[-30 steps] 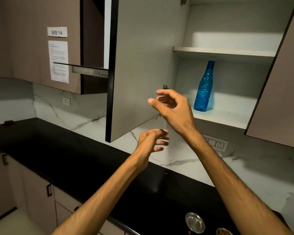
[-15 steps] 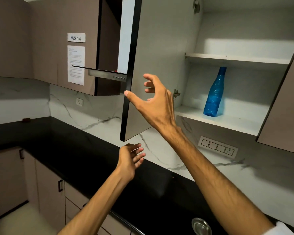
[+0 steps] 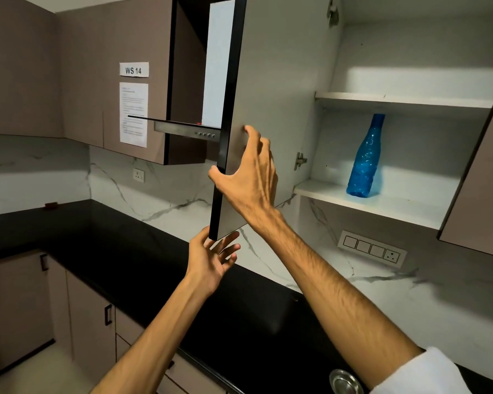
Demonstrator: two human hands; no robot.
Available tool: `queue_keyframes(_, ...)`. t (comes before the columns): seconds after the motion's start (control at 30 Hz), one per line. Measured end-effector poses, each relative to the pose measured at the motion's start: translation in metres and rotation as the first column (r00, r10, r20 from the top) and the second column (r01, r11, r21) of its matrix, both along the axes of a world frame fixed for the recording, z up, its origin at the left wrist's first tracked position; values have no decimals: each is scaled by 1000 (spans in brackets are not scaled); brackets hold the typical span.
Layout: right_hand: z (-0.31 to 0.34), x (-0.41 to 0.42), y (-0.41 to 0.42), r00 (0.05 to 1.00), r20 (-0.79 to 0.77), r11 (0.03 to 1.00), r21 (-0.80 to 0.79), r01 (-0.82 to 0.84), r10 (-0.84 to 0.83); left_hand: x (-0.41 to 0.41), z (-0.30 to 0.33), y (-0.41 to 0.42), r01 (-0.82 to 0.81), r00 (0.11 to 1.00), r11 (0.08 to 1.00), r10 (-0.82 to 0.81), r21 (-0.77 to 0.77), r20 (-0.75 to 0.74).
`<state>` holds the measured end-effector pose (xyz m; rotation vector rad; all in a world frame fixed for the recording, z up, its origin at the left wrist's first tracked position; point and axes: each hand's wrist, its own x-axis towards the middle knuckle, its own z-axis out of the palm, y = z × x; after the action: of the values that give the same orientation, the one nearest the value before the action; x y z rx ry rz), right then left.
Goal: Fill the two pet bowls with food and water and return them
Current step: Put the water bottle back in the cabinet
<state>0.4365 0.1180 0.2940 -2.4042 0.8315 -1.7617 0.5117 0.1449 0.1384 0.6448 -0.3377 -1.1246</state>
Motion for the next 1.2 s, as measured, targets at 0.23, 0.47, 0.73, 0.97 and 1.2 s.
queue_keyframes(0.23,0,-16,-1,1000,-16,1000,-3,-7,7,-8,-1,-5,46,999,999,-45,-8,25)
queue_keyframes(0.47,-6,-57,-2,999,25,999,-7,-37,37,-30,2,-12,162,982,986,-159,-31,99)
queue_keyframes(0.73,-10,-119,-6,998,44,999,9,-37,37,-69,4,-31,246,956,969,-243,3,164)
queue_keyframes(0.97,-14,-171,-13,996,90,999,33,-18,15,-109,8,-46,336,918,942,-329,5,222)
queue_keyframes(1.2,-20,-217,-26,994,92,997,64,44,-50,-148,8,-68,401,893,916,-395,18,217)
